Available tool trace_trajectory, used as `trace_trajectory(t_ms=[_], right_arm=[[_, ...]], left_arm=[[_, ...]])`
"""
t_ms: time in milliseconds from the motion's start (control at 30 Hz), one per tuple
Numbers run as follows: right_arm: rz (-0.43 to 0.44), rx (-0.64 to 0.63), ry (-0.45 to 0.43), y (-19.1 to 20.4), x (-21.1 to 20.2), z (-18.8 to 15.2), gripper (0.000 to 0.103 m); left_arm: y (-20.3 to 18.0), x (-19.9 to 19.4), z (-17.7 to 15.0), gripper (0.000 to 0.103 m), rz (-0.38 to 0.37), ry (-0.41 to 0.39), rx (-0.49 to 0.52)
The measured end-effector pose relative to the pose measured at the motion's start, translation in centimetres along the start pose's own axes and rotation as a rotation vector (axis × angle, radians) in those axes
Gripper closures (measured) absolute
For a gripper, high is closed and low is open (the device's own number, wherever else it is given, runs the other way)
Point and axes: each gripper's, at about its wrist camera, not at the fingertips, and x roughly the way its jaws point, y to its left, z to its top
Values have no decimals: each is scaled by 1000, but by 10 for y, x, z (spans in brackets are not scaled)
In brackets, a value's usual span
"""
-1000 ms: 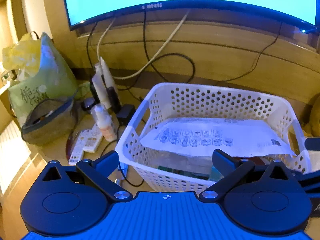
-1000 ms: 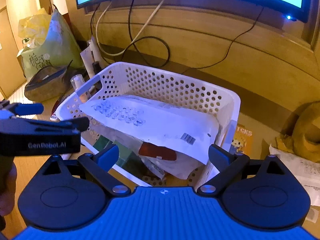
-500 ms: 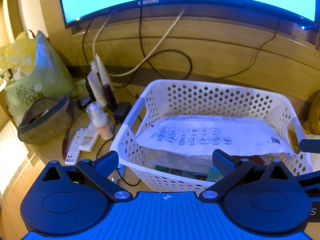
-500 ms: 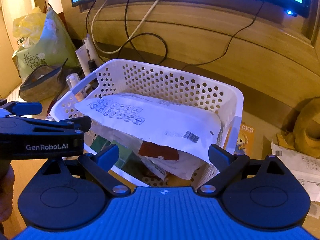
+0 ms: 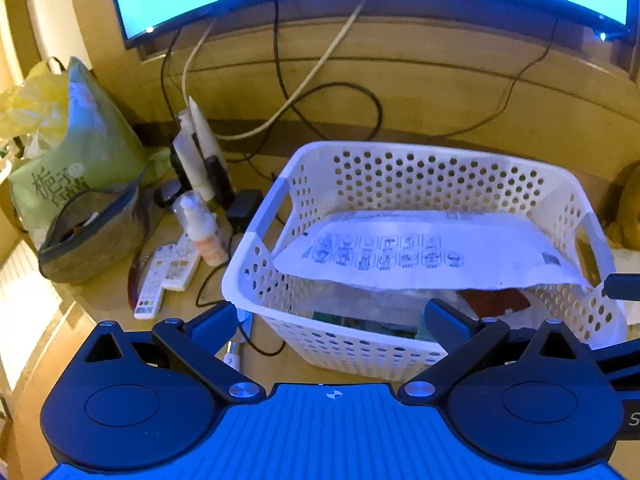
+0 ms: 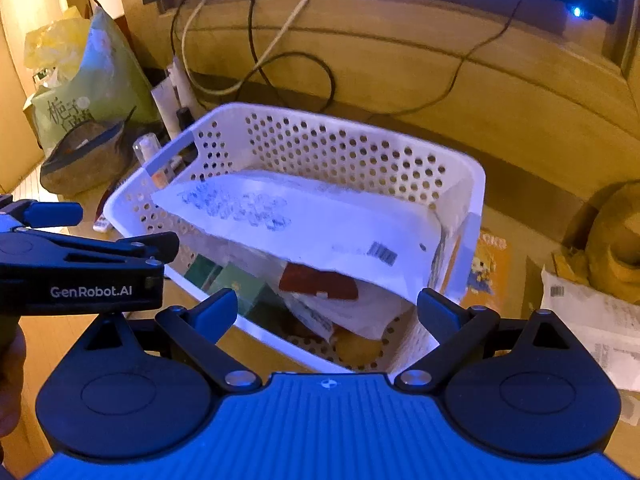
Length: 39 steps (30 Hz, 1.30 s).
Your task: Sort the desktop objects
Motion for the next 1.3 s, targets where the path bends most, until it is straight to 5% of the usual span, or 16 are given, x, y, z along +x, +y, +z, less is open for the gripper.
trace_trajectory(t_ms=[1300], right_arm=[[27, 21, 51, -3, 8, 5, 5]], left_arm=[[-14, 23, 9, 0, 14, 47, 50]])
